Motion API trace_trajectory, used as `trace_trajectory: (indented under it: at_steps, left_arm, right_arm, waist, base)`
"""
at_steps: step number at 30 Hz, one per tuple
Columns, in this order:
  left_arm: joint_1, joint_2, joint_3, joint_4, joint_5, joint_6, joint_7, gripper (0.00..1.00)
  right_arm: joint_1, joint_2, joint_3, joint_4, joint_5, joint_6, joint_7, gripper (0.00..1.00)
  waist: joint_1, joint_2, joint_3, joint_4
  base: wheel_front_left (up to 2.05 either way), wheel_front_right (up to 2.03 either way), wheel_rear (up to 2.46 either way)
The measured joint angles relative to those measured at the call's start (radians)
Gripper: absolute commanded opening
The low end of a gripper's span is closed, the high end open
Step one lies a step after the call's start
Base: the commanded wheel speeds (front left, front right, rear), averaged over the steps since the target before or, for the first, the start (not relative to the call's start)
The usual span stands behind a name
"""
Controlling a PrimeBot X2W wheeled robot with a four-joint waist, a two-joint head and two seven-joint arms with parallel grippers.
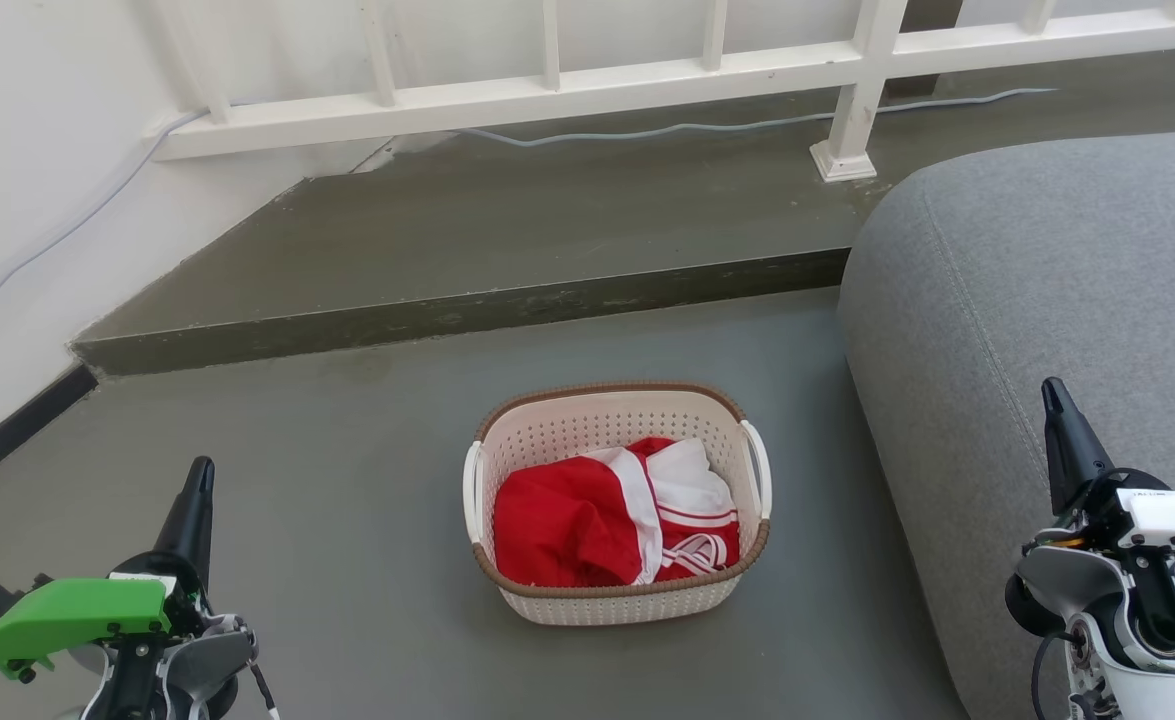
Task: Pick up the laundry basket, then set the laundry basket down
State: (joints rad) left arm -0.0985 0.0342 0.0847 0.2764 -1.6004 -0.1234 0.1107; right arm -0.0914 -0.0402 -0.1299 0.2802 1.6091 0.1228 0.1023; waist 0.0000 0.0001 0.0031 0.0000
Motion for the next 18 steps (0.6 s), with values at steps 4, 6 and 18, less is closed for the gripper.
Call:
trace_trajectory:
  at_steps: [4,6,18]
  left_arm:
    - [0.0,0.0,0.0,0.0,0.0,0.0,0.0,0.0]
    - [0.0,0.0,0.0,0.0,0.0,0.0,0.0,0.0]
    - [0.0,0.0,0.0,0.0,0.0,0.0,0.0,0.0]
  right_arm:
    - [0.0,0.0,0.0,0.0,0.0,0.0,0.0,0.0]
    - [0.0,0.0,0.0,0.0,0.0,0.0,0.0,0.0]
    - [0.0,0.0,0.0,0.0,0.0,0.0,0.0,0.0]
  waist:
    - [0.0,0.0,0.0,0.0]
    - [0.0,0.0,0.0,0.0]
    - [0.0,0.0,0.0,0.0]
  base:
    - [0.0,0.0,0.0]
    - [0.0,0.0,0.0]
    - [0.0,0.0,0.0]
